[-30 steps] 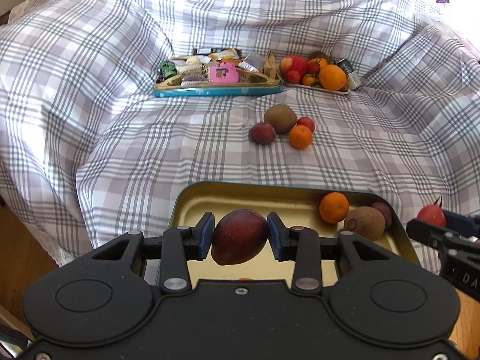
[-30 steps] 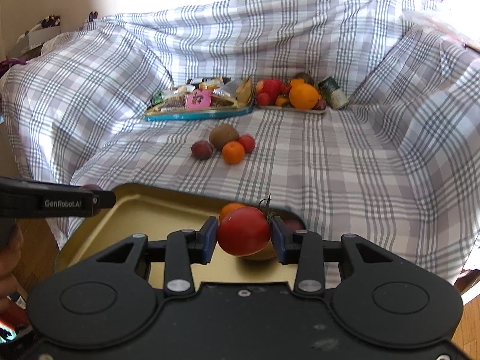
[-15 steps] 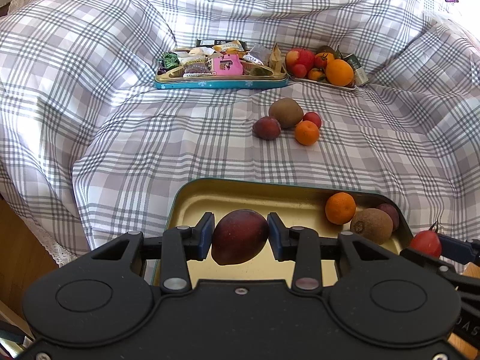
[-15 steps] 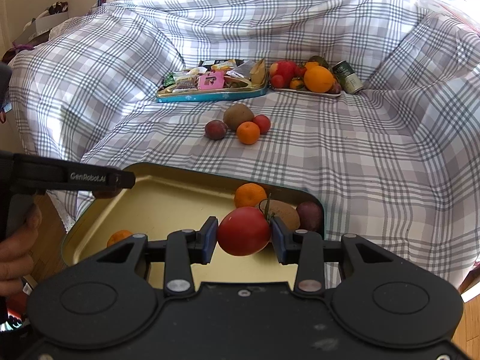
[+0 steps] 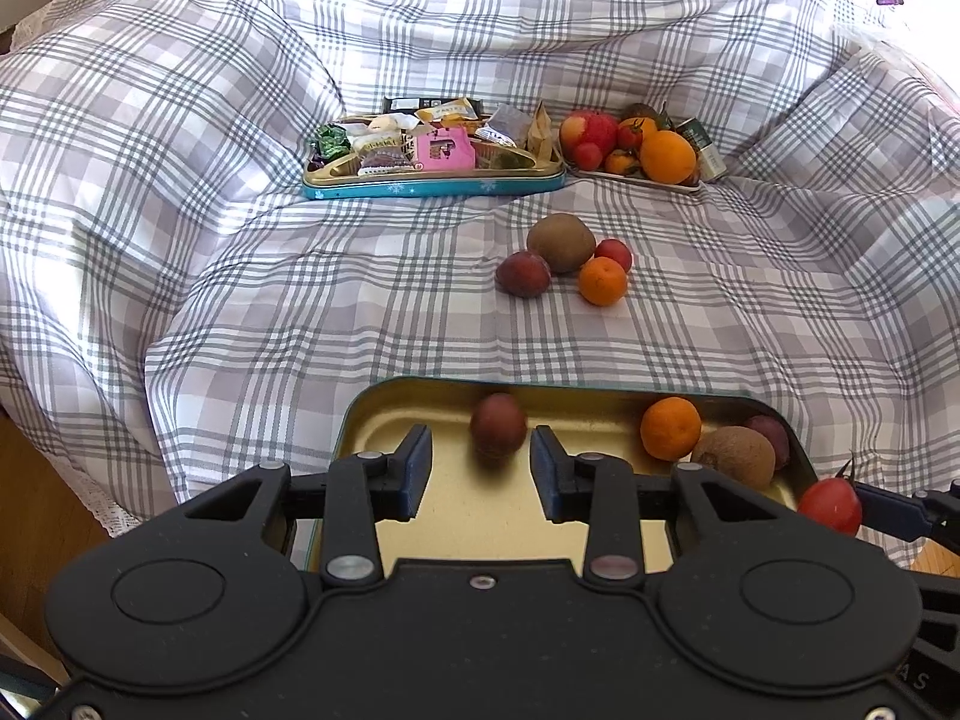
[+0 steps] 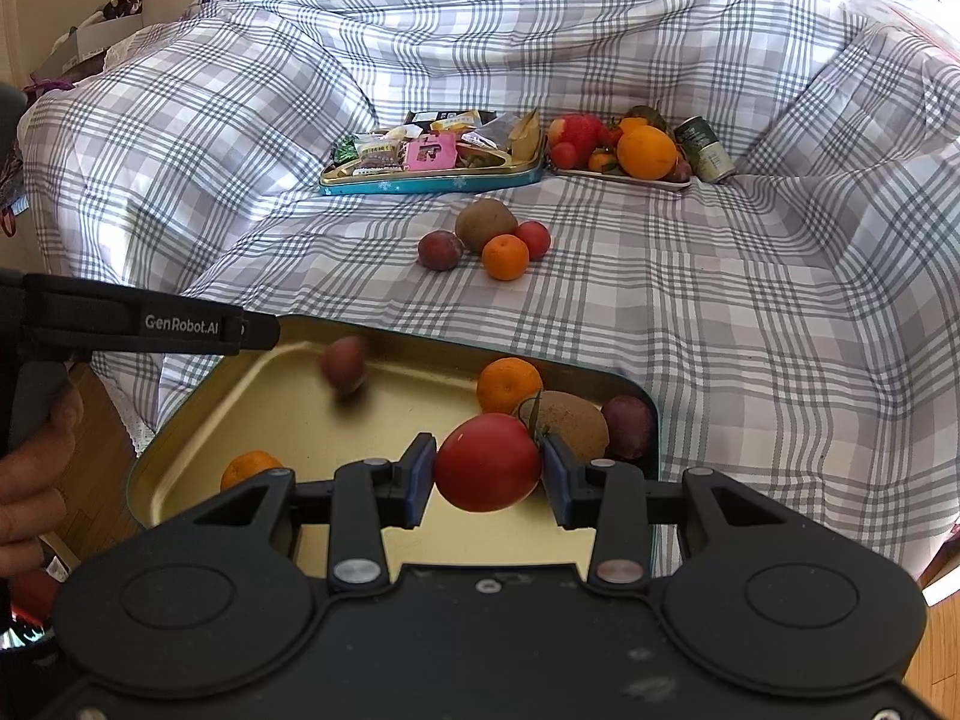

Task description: Organize fruits

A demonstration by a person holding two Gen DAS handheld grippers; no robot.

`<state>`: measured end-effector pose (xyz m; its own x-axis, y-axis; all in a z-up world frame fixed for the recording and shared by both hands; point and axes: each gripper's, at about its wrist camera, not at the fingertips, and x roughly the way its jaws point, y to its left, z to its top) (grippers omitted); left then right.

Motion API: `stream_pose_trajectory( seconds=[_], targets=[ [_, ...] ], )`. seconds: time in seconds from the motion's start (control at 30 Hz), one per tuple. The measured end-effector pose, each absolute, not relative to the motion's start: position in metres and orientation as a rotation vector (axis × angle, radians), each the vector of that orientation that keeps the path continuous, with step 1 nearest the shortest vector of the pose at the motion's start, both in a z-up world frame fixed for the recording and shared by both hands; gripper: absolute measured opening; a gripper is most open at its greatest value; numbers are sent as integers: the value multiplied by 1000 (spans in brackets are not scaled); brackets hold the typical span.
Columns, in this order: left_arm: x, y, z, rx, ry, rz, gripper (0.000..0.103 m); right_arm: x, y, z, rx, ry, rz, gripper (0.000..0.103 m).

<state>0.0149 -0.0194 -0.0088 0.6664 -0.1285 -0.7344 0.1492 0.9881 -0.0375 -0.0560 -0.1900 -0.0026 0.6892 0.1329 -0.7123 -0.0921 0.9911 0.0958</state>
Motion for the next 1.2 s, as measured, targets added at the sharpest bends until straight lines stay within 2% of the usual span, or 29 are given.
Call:
stream_pose_trajectory(
  seconds=[1.2],
  targets=[
    [8, -23, -14, 54, 867, -153, 45, -57, -189, -3, 62, 805, 122, 41]
  ],
)
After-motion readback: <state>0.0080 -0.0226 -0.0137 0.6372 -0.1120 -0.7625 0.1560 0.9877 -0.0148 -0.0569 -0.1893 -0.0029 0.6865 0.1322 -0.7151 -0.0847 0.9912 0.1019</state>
